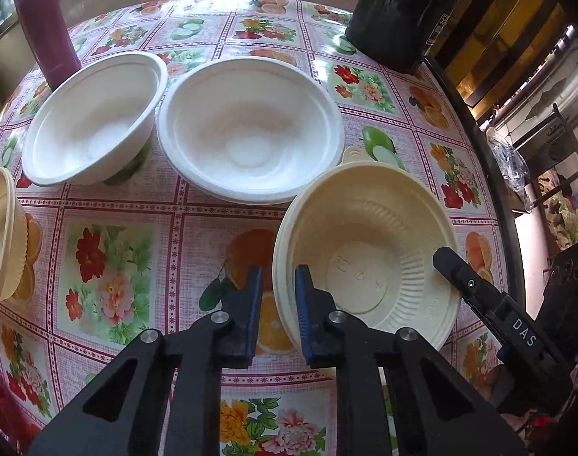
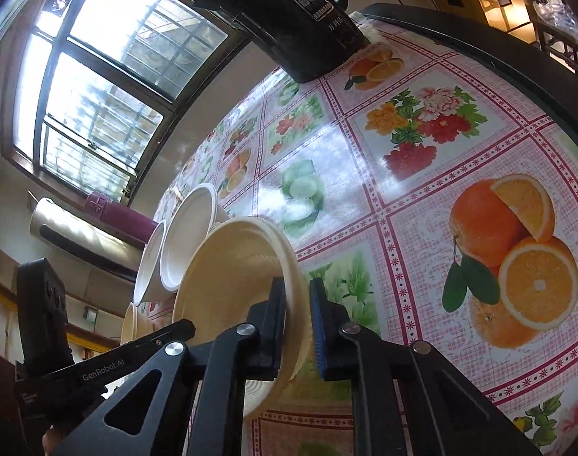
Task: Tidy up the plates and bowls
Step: 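Lift the beige bowl and carry it over the stacked red plates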
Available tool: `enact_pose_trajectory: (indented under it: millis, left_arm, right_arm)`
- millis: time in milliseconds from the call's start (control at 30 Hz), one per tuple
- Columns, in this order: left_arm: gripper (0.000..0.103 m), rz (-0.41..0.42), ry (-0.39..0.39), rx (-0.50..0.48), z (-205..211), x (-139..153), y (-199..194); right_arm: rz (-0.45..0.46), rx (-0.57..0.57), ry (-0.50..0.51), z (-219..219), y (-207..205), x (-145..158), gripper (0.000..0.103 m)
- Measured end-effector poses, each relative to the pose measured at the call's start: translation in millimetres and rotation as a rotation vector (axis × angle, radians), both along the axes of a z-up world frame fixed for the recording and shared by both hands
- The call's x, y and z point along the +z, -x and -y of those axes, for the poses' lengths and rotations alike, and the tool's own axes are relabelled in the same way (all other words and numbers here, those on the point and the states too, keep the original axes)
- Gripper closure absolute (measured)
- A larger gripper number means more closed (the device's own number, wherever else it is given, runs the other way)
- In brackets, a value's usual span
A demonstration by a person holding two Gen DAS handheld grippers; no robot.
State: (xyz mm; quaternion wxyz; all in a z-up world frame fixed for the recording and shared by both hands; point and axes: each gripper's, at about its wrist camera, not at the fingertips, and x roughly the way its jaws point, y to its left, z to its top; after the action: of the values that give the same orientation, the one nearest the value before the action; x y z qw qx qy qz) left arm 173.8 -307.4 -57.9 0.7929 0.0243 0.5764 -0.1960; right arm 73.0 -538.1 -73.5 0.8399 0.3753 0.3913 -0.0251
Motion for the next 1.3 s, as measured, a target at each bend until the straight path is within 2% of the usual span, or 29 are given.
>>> enact_pose_trajectory:
  millis: [467,933,1300]
  left_arm:
    - [0.093,0.028,0.027,0.019,-36.4,-0.3,19.9]
    - [0.092,0.199,-0.058,0.078,-112.7,7.5,62.3]
    - [0.092,0.362,-0.075,0.159,-183.0,31.9,93.6]
  right_arm:
    - [0.005,0.073,0.066,-36.5,4.9,8.2,0.093]
    - [0.034,0.238,0.139,-118.4,-1.9,10.2,0.094]
    - [0.148,0.333,0.159,-188.7,1.8,19.8,0.094]
